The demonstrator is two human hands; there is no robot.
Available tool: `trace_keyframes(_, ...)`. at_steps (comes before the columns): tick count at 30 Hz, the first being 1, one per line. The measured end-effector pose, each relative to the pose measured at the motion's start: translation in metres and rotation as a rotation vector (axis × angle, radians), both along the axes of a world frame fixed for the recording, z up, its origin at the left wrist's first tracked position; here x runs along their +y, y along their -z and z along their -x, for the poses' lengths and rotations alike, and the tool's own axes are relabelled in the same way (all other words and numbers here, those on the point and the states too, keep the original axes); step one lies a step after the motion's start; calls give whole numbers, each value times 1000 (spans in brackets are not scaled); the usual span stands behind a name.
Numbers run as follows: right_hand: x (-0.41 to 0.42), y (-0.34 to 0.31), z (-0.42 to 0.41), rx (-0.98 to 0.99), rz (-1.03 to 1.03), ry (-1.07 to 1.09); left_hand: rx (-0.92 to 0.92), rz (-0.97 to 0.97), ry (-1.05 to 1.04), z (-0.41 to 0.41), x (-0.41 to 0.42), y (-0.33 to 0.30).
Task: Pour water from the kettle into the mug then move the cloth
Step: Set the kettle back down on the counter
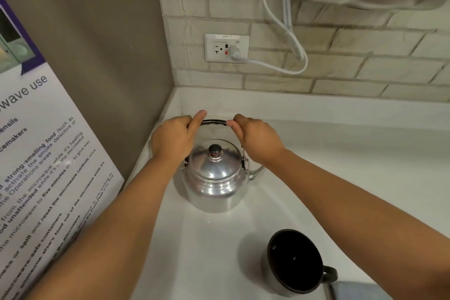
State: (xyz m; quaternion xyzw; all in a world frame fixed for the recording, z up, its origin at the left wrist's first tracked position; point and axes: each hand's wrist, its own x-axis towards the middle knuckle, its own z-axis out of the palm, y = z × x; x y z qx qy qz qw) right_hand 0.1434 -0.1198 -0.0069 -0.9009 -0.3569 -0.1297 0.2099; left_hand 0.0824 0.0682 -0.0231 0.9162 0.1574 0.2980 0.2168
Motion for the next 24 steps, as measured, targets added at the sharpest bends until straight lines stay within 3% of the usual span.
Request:
trace_keyframes(7,6,8,-26,373,187,11,522,43,-73,-26,4,6)
trace_keyframes(11,5,13,-29,471,79,18,597,146,-37,-31,9,4)
trace_keyframes(16,1,7,-21,440,97,75,664,85,-96,-23,2,-9)
trace_keyframes(18,-8,-4,-12,408,69,101,551,18,-148,-13,-5,-19)
trace_keyframes(24,-88,-36,56,169,-252,58,-130,-37,-15,61,-53,-34)
